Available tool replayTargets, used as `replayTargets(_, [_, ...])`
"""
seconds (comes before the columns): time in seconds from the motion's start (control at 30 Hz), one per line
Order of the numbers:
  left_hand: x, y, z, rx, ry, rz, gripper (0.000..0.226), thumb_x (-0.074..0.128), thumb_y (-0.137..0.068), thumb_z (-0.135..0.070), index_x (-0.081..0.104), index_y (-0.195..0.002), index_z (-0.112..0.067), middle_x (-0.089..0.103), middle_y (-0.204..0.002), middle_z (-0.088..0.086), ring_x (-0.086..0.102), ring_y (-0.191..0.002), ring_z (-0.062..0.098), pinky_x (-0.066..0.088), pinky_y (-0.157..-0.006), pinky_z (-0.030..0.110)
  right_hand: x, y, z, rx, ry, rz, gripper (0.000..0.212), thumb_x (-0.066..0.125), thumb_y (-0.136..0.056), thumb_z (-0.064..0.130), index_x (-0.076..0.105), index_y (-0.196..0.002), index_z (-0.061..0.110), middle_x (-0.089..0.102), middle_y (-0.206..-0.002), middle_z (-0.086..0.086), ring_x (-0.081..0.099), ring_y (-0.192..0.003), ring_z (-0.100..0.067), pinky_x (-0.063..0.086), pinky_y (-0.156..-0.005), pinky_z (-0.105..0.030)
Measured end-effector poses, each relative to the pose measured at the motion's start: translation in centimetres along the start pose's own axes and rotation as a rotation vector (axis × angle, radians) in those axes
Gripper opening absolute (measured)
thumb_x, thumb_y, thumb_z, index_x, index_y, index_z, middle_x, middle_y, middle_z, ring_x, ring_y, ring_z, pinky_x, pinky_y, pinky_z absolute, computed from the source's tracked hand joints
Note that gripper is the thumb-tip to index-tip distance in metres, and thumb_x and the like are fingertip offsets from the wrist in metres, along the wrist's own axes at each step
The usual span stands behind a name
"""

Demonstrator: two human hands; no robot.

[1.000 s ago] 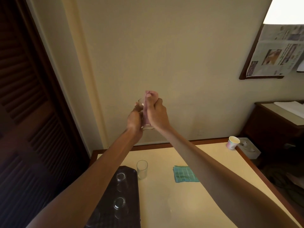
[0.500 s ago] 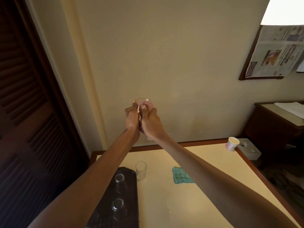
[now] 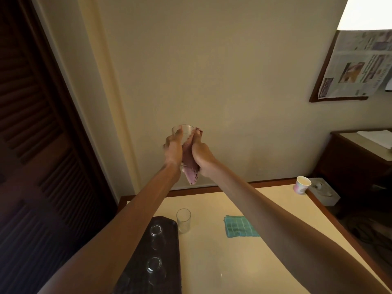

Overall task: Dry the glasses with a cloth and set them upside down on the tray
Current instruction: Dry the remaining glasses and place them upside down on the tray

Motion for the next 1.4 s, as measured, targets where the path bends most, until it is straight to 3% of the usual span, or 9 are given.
replayTargets(0.2, [-0.3,0.3,-0.3,-0.069,0.124,0.097,0.049,0.045,-0.103,-0.051,0.066,-0.115,-0.008,0.074,-0.102,0.011,0.073,-0.086,0.018,0.055,-0.064,0.024,0.8,0.7,-1.4,-0.424,0.385,-0.121,0.053,0.028,-0.103,0.057,0.046,-0.123,0.011,0.066,-0.106,-0.008,0.068,-0.092,-0.023,0.057,-0.078,-0.036])
replayTargets(0.3, [0.1,0.3,0.1,-0.044,0.087,0.124,0.054,0.031,-0.110,-0.048,0.074,-0.108,-0.016,0.078,-0.104,0.012,0.072,-0.091,0.019,0.054,-0.071,0.029,0.5,0.7,-0.8,-0.670,0.379,-0.206,0.027,0.034,-0.105,0.048,0.045,-0.118,0.026,0.063,-0.113,-0.005,0.066,-0.096,-0.015,0.058,-0.079,-0.029])
replayTargets(0.47, [0.5,1.1,-0.4,0.069,-0.100,0.199,0.069,0.049,-0.088,-0.075,0.071,-0.119,-0.018,0.078,-0.105,0.014,0.074,-0.087,0.032,0.059,-0.079,0.043,-1.3,-0.7,0.2,-0.280,0.266,-0.137,0.069,0.020,-0.102,0.062,0.063,-0.115,0.009,0.070,-0.102,-0.008,0.068,-0.085,-0.015,0.055,-0.072,-0.022])
replayTargets(0.63, [0.4,0.7,0.5,0.004,-0.036,0.047,0.048,0.066,-0.099,-0.041,0.048,-0.133,-0.013,0.067,-0.118,0.010,0.066,-0.093,0.017,0.049,-0.067,0.028,-1.4,-1.7,-1.3,0.011,-0.016,0.004,0.068,0.025,-0.099,0.067,0.064,-0.107,0.013,0.072,-0.108,-0.015,0.069,-0.099,-0.025,0.054,-0.097,-0.043])
replayTargets(0.83, [-0.5,-0.7,0.1,0.031,0.038,0.050,0.057,0.075,-0.094,-0.035,0.037,-0.135,-0.025,0.061,-0.125,0.013,0.064,-0.097,0.024,0.055,-0.059,0.029,-2.1,-0.2,-4.1,0.229,-0.283,0.273,0.084,0.022,-0.096,0.071,0.062,-0.120,0.001,0.073,-0.102,-0.022,0.072,-0.091,-0.033,0.059,-0.089,-0.046])
replayTargets(0.93, [-1.4,-0.8,0.1,0.092,-0.038,0.066,0.073,0.078,-0.090,-0.041,0.031,-0.145,-0.031,0.064,-0.126,0.011,0.062,-0.096,0.022,0.056,-0.075,0.037,-2.2,-0.9,-4.8,0.297,-0.413,0.260,0.088,0.024,-0.097,0.071,0.056,-0.129,-0.004,0.071,-0.111,-0.025,0.072,-0.098,-0.035,0.054,-0.098,-0.048])
replayTargets(1.13, [-2.9,-0.6,-0.1,0.191,-0.436,0.251,0.054,0.077,-0.088,-0.049,0.053,-0.134,-0.032,0.062,-0.115,0.008,0.071,-0.086,0.021,0.065,-0.073,0.040,-3.3,-2.7,-5.6,0.273,-0.459,0.084,0.075,0.037,-0.097,0.067,0.056,-0.124,0.000,0.071,-0.096,-0.019,0.069,-0.070,-0.026,0.060,-0.058,-0.032])
replayTargets(1.3, [-2.7,-1.0,0.4,0.091,-0.612,0.121,0.061,0.040,-0.099,-0.068,0.049,-0.116,-0.010,0.059,-0.086,0.008,0.058,-0.064,0.021,0.052,-0.055,0.034,-3.3,-2.9,-4.9,-0.143,-0.148,-0.020,0.060,0.039,-0.101,0.059,0.063,-0.107,0.004,0.071,-0.088,-0.012,0.065,-0.061,-0.018,0.055,-0.058,-0.031])
replayTargets(1.4, [-2.3,-0.6,0.0,0.128,-0.697,0.051,0.062,0.031,-0.095,-0.069,0.055,-0.110,-0.014,0.065,-0.091,0.012,0.064,-0.078,0.029,0.053,-0.070,0.038,-3.4,-2.1,-4.3,-0.237,-0.070,-0.059,0.063,0.035,-0.104,0.054,0.066,-0.109,-0.001,0.073,-0.083,-0.009,0.065,-0.057,-0.014,0.054,-0.053,-0.026])
Point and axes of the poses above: each hand's wrist, its own y-axis away from the middle knuckle, its own x-axis out of the palm, z = x × y, the point moved 2 cm from there along -y, towards the middle knuckle
